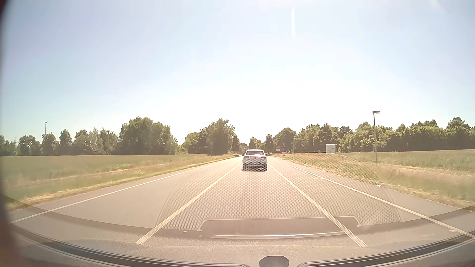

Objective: Follow the waypoints while adhering to traffic rules and regulations

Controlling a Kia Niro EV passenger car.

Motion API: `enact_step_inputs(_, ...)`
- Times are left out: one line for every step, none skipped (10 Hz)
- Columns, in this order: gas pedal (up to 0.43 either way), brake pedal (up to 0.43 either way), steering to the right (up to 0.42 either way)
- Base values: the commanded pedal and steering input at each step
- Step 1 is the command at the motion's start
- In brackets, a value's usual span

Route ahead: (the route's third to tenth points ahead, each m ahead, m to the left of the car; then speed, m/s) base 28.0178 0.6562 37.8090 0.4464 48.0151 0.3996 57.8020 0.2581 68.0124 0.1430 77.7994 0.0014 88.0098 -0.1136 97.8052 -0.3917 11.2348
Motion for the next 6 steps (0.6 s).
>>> enact_step_inputs(0.039,0.030,0.004)
enact_step_inputs(0.039,0.030,0.002)
enact_step_inputs(0.028,0.030,0.002)
enact_step_inputs(0.028,0.024,0.001)
enact_step_inputs(0.028,0.030,0.001)
enact_step_inputs(0.020,0.030,0.001)
